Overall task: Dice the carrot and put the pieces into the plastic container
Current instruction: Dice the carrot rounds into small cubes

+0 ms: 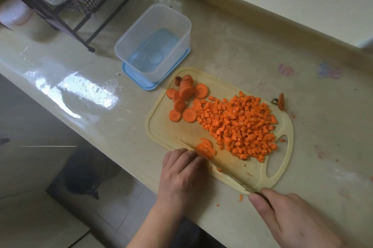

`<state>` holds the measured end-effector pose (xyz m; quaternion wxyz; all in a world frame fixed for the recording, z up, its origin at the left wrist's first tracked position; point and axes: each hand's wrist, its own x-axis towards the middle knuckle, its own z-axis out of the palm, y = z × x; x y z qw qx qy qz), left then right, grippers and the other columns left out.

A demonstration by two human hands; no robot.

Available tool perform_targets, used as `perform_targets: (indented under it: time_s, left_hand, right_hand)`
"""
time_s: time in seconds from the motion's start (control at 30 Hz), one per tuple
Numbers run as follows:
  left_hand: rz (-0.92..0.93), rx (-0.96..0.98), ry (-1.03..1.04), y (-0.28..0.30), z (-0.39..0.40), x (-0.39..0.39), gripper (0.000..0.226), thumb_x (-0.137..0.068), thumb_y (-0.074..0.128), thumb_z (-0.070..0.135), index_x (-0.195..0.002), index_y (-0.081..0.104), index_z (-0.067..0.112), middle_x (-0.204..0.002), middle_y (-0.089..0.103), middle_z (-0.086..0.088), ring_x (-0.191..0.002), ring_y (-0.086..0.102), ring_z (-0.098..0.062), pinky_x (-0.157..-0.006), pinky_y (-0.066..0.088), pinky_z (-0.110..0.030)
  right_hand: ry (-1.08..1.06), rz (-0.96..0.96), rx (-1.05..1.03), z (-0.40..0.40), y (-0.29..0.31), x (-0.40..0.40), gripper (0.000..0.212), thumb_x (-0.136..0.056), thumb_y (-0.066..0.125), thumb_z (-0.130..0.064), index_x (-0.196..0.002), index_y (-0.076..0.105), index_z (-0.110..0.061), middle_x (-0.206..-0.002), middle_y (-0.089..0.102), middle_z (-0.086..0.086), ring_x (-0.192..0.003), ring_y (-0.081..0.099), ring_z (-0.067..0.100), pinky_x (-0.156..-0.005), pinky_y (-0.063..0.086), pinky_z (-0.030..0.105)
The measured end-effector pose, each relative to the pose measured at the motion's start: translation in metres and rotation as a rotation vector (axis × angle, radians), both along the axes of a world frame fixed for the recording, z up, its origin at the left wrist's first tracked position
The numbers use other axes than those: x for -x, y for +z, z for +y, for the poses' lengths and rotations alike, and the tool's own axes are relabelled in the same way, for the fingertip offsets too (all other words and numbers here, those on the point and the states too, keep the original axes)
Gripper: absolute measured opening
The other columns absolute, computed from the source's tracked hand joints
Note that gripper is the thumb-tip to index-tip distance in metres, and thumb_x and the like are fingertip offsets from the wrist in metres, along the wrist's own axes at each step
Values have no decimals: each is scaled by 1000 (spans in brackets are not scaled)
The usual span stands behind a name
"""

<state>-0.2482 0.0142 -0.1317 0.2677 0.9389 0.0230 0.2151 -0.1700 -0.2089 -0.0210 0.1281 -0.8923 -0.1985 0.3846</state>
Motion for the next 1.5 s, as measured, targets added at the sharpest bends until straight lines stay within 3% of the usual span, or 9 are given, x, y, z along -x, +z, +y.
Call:
perform_targets:
  time_s: [0.1,0.2,0.33,0.47,0.63,0.9,1.13,1.33,1.5]
  left_hand:
    - [-22,-5,10,0,0,-2,29,-72,89,-2,-98,80,4,-104,75,-9,-101,64,-26,-84,48,-36]
    - [-47,-2,2,7,0,-4,9,-89,75,14,-94,80,8,-98,73,-4,-96,61,-23,-82,46,-33]
    - [-5,-13,22,17,-4,-7,16,-93,66,24,-92,78,13,-95,68,0,-93,59,-21,-79,43,-32]
    - [32,-21,62,25,-5,-9,16,-90,66,24,-90,78,13,-92,68,1,-87,61,-23,-76,42,-35]
    - [95,81,96,53,-25,-32,23,-92,62,37,-91,74,18,-91,66,5,-87,57,-22,-75,42,-36]
    - [91,157,76,60,-46,-79,19,-93,59,34,-85,68,19,-82,63,6,-84,55,-21,-79,38,-34]
    - [27,-42,-113,48,-1,-94,41,-101,56,44,-78,73,15,-74,62,3,-73,54,-25,-68,42,-38]
    - [160,-13,-346,48,66,-71,25,-100,55,26,-116,67,10,-110,65,-6,-95,60,-29,-82,51,-44]
    - [315,-133,-688,50,72,-65,50,-86,69,24,-133,57,12,-139,58,-8,-117,58,-29,-98,46,-40]
  right_hand:
    - [2,10,-8,16,1,-1,86,-58,-22,-80,-82,43,-30,-75,56,-7,-80,60,12,-72,49,30]
    - [-94,42,-206,22,-4,-8,78,-75,-3,-81,-69,48,-23,-64,56,-3,-65,54,10,-66,48,33]
    - [-224,140,-297,11,0,-20,69,-75,18,-82,-64,47,-20,-51,46,-2,-49,44,9,-57,42,36]
    - [-298,149,-317,4,13,-25,64,-74,21,-82,-64,48,-25,-47,41,-6,-46,37,6,-50,33,28]
    - [-349,117,-326,-1,26,-27,67,-82,23,-74,-60,43,-13,-46,42,-4,-45,38,5,-51,32,22]
    - [-461,28,-363,-11,35,-33,62,-67,23,-80,-62,48,-23,-44,43,0,-41,38,6,-45,31,19]
    - [-598,11,-344,-34,26,-40,85,-56,23,-99,-63,48,-19,-43,37,1,-39,31,9,-41,27,18]
    - [-691,66,-344,-40,23,-40,91,-49,32,-101,-65,44,-12,-47,30,1,-40,25,12,-36,22,15]
    - [-671,67,-317,-37,20,-36,91,-51,28,-101,-68,47,-14,-46,34,1,-40,29,13,-37,24,15]
